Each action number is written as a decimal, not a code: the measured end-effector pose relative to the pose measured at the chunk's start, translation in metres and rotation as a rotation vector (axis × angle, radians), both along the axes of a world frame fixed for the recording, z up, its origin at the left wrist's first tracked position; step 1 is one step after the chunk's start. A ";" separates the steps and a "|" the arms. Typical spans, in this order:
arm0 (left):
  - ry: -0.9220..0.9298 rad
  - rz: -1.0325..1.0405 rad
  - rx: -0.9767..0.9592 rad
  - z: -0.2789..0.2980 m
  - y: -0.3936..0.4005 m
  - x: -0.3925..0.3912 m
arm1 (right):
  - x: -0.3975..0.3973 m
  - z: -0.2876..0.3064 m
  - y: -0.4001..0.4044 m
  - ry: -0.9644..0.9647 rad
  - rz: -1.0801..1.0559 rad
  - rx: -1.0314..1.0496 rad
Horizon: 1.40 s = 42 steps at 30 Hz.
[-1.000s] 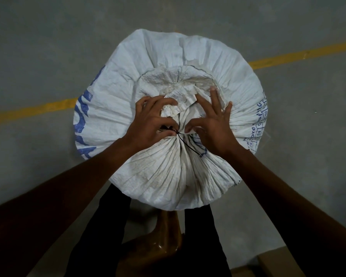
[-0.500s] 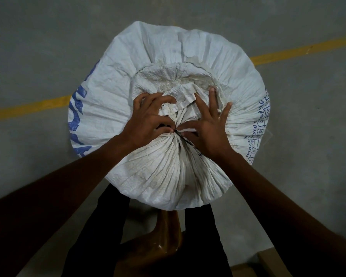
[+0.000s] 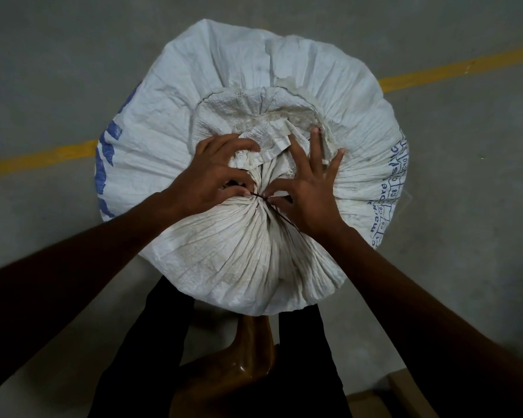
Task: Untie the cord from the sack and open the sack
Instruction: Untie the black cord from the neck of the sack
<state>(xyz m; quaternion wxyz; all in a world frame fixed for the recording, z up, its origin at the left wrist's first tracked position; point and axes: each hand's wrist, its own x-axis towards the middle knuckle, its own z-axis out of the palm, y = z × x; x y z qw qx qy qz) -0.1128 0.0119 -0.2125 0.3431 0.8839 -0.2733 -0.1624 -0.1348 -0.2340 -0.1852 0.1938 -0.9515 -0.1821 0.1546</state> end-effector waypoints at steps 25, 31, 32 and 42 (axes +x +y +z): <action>-0.045 -0.025 0.014 0.014 -0.013 0.007 | 0.014 0.012 -0.052 0.066 0.083 0.270; -0.063 -0.084 0.024 0.020 -0.012 0.009 | 0.011 0.020 -0.057 0.153 -0.038 0.475; -0.071 -0.091 0.027 0.022 -0.013 0.009 | 0.010 0.021 -0.058 0.169 -0.067 0.513; -0.491 -0.047 0.156 0.018 -0.029 0.006 | -0.014 0.024 -0.077 0.057 -0.190 0.631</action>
